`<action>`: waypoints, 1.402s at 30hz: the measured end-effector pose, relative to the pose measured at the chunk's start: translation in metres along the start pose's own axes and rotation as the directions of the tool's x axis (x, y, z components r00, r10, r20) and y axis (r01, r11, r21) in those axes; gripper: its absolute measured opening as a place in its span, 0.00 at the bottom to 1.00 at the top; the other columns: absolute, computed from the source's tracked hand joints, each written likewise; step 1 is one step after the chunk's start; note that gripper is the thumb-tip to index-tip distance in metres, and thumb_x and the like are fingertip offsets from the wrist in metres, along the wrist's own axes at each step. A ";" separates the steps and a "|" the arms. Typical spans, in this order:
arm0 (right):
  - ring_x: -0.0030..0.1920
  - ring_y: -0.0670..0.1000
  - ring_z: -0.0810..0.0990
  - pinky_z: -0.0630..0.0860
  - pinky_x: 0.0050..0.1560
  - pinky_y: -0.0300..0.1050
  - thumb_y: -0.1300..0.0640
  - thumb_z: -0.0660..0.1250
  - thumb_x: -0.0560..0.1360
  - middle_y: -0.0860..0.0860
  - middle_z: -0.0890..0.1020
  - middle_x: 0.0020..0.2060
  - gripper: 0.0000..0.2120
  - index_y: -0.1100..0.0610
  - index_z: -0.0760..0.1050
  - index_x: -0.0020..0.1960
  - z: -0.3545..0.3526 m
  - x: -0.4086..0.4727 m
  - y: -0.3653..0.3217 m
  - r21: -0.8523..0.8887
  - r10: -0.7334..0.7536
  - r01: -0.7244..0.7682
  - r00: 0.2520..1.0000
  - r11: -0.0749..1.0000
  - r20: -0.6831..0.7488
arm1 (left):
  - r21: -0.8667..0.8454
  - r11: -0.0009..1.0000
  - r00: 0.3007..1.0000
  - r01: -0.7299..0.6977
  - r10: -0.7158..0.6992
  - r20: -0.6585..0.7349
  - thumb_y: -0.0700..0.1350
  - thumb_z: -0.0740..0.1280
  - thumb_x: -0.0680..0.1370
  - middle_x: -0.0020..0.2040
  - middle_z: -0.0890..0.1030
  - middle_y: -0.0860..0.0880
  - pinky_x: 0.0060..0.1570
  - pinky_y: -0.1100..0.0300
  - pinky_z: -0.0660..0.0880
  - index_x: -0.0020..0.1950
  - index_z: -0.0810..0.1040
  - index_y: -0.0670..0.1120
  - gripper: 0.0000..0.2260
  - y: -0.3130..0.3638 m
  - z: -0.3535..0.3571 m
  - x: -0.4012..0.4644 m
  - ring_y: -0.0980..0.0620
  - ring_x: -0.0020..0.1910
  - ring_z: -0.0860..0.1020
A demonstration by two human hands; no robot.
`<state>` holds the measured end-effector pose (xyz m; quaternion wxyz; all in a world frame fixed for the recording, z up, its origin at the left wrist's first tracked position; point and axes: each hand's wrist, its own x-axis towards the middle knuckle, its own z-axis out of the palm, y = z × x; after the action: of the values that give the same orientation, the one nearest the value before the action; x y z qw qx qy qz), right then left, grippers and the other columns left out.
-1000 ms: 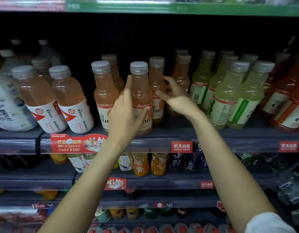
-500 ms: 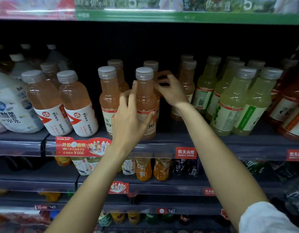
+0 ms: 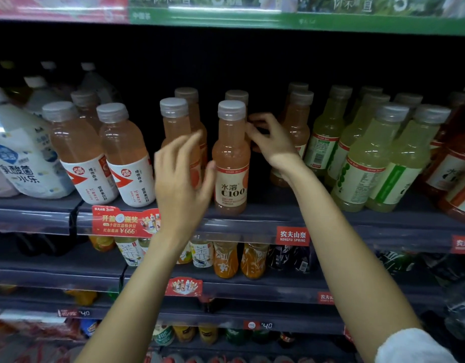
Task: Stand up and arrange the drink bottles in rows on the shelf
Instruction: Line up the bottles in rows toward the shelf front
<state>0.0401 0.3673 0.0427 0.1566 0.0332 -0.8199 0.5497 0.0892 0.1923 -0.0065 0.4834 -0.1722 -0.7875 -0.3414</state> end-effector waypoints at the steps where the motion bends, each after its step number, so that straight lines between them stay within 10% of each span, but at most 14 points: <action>1: 0.62 0.51 0.73 0.72 0.64 0.55 0.50 0.62 0.79 0.51 0.72 0.64 0.17 0.54 0.68 0.66 0.000 -0.007 0.003 0.044 -0.007 0.008 1.000 0.999 -0.017 | -0.015 1.000 0.999 0.025 -0.025 -0.041 0.44 0.67 0.78 0.62 0.74 0.39 0.63 0.62 0.65 0.68 0.71 0.38 0.20 -0.007 -0.005 -0.001 0.47 0.62 0.69; 9: 0.67 0.51 0.69 0.70 0.66 0.53 0.37 0.62 0.73 0.49 0.69 0.68 0.21 0.42 0.68 0.63 0.010 -0.036 0.013 0.065 -0.083 0.084 0.996 0.994 -0.008 | -0.060 0.962 0.936 0.267 -0.244 0.253 0.44 0.71 0.76 0.74 0.61 0.40 0.57 0.83 0.56 0.78 0.48 0.42 0.39 -0.031 -0.008 0.003 0.75 0.58 0.57; 30: 0.72 0.50 0.62 0.68 0.67 0.55 0.42 0.74 0.66 0.49 0.63 0.72 0.20 0.47 0.74 0.54 0.009 -0.038 0.009 -0.170 -0.208 0.194 0.976 0.966 -0.069 | -0.115 0.959 0.947 0.258 -0.227 0.227 0.50 0.71 0.76 0.73 0.62 0.50 0.60 0.78 0.60 0.78 0.51 0.47 0.38 -0.037 -0.013 -0.007 0.57 0.71 0.62; 37: 0.72 0.49 0.62 0.67 0.68 0.49 0.44 0.72 0.70 0.49 0.62 0.72 0.21 0.49 0.73 0.60 -0.004 -0.044 0.001 -0.150 -0.197 0.193 0.980 0.970 -0.012 | -0.123 0.991 0.997 0.045 -0.053 -0.058 0.40 0.67 0.76 0.68 0.69 0.38 0.69 0.55 0.63 0.70 0.65 0.39 0.24 0.007 -0.013 -0.018 0.45 0.69 0.66; 42: 0.59 0.49 0.75 0.73 0.59 0.46 0.51 0.69 0.74 0.49 0.75 0.58 0.13 0.54 0.73 0.56 -0.044 -0.056 0.020 -0.289 -0.369 0.277 0.865 0.916 -0.340 | -0.209 0.978 0.982 -0.006 0.045 0.184 0.39 0.69 0.75 0.72 0.64 0.39 0.72 0.62 0.58 0.74 0.60 0.44 0.30 0.022 0.007 -0.019 0.48 0.73 0.62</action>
<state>0.0980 0.4088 0.0234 0.4087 0.0431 -0.8132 0.4122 0.1070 0.2141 -0.0169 0.3908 -0.2633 -0.7872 -0.3977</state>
